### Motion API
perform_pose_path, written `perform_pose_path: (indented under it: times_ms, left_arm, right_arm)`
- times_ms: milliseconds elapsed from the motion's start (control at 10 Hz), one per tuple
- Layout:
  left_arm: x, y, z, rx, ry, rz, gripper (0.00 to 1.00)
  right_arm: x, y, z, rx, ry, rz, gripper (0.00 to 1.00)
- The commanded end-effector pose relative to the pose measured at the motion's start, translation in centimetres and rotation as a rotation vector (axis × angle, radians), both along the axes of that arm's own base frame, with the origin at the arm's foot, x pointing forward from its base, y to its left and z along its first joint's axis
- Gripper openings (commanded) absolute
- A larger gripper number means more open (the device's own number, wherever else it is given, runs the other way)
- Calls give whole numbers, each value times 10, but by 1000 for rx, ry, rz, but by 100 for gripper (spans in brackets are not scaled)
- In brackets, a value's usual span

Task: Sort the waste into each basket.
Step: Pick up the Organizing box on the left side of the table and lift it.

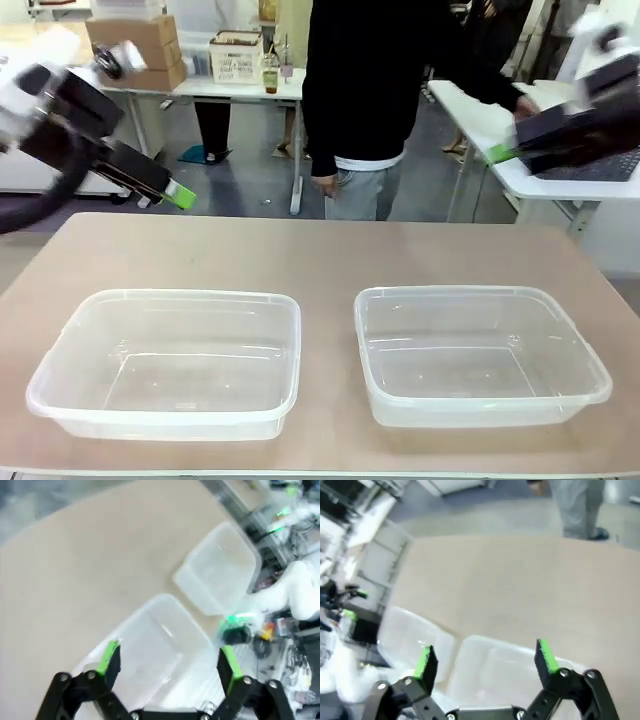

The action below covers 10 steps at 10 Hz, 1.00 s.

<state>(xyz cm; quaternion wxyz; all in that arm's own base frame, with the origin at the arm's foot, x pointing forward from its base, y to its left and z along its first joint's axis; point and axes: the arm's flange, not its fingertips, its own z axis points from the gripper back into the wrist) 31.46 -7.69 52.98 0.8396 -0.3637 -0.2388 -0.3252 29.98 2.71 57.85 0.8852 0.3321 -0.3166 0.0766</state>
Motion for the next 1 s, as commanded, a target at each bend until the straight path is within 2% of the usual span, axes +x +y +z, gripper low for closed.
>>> perform_pose_path:
  times_ms: [0, 100, 200, 300, 900]
  left_arm:
    - [-24, 76, -19, -155, 187, 122, 100]
    - [-33, 99, -27, -268, 182, 213, 100]
    - [-37, 109, -34, -320, 175, 324, 100]
    - [-16, 84, 1, -217, 146, 69, 100]
    - [-16, 84, 1, -217, 146, 69, 100]
  right_arm:
    - [-77, -77, -50, 430, 38, -284, 100]
    - [-92, -99, -58, 446, 33, -387, 100]
    - [-95, -105, -62, 433, 35, -451, 100]
    - [-41, -97, 19, 288, 36, -166, 100]
    - [-41, -97, 19, 288, 36, -166, 100]
